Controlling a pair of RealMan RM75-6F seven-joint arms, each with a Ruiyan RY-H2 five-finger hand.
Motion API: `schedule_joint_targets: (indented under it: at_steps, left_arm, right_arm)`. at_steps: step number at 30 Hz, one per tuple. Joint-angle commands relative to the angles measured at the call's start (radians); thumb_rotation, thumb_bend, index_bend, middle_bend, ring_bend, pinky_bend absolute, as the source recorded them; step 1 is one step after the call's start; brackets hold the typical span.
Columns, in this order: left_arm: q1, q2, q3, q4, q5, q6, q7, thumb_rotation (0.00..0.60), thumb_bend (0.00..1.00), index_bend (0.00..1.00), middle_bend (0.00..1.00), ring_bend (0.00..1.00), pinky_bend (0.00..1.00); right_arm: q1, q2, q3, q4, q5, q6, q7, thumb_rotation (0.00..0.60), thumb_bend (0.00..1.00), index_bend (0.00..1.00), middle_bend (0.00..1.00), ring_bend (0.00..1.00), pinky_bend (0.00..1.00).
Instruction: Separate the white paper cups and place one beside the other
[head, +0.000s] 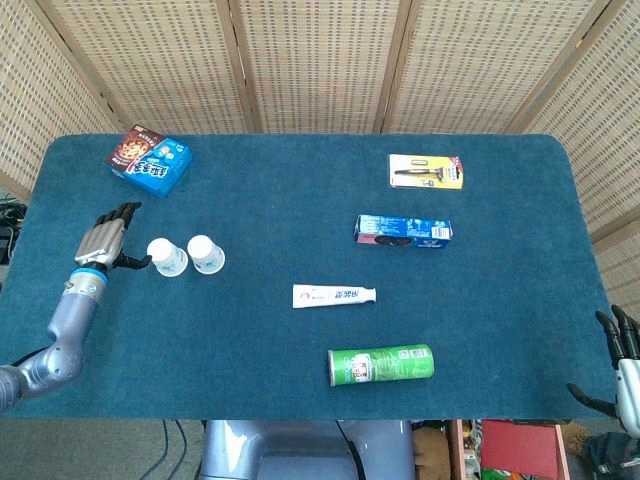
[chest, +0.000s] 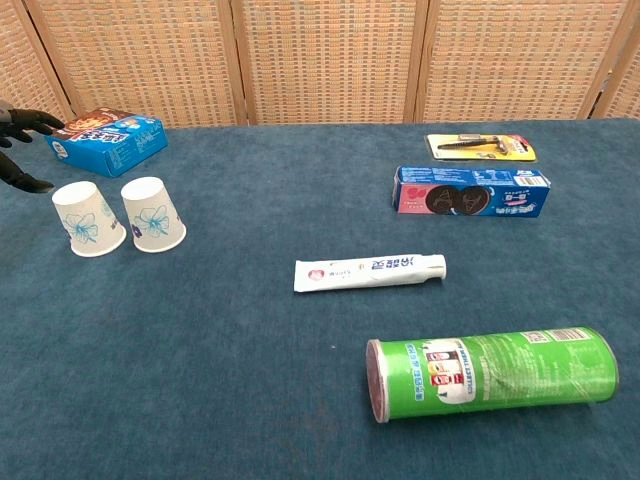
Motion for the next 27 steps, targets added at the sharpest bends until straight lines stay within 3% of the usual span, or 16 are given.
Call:
schedule_joint_targets:
  at_steps: [1,5,8,12,15,21,27]
  left_arm:
    - [0.042,0.063,-0.026,-0.078,0.077,0.049,-0.058,0.600,0.32,0.00,0.00,0.00,0.00]
    - [0.146,0.149,-0.017,-0.198,0.273,0.232,-0.108,0.600,0.30,0.00,0.00,0.00,0.00]
    - [0.232,0.175,0.026,-0.257,0.406,0.411,-0.085,0.600,0.19,0.00,0.00,0.00,0.00]
    - [0.317,0.186,0.071,-0.315,0.497,0.554,-0.071,0.600,0.09,0.00,0.00,0.00,0.00]
    - [0.457,0.214,0.163,-0.397,0.599,0.705,-0.092,0.600,0.08,0.00,0.00,0.00,0.00]
    - [0.590,0.182,0.259,-0.382,0.719,0.810,-0.093,0.600,0.07,0.00,0.00,0.00,0.00]
    - [0.622,0.161,0.268,-0.349,0.781,0.809,-0.109,0.600,0.07,0.00,0.00,0.00,0.00]
  right_arm:
    - [-0.001,0.000,-0.001,0.000,-0.002,0.002,0.001,0.600,0.00,0.00,0.00,0.00,0.00]
    - [-0.003,0.001,-0.001,-0.002,-0.007,0.009,0.001,0.600,0.00,0.00,0.00,0.00,0.00]
    - [-0.005,0.002,-0.003,-0.003,-0.012,0.014,-0.001,0.600,0.00,0.00,0.00,0.00,0.00]
    - [-0.006,0.001,-0.004,-0.005,-0.016,0.016,-0.004,0.600,0.00,0.00,0.00,0.00,0.00]
    - [-0.009,0.000,-0.009,-0.010,-0.031,0.026,-0.013,0.600,0.00,0.00,0.00,0.00,0.00]
    - [-0.015,-0.002,-0.014,-0.012,-0.045,0.042,-0.024,0.600,0.00,0.00,0.00,0.00,0.00]
    - [-0.025,-0.002,-0.018,-0.020,-0.066,0.067,-0.035,0.600,0.00,0.00,0.00,0.00,0.00]
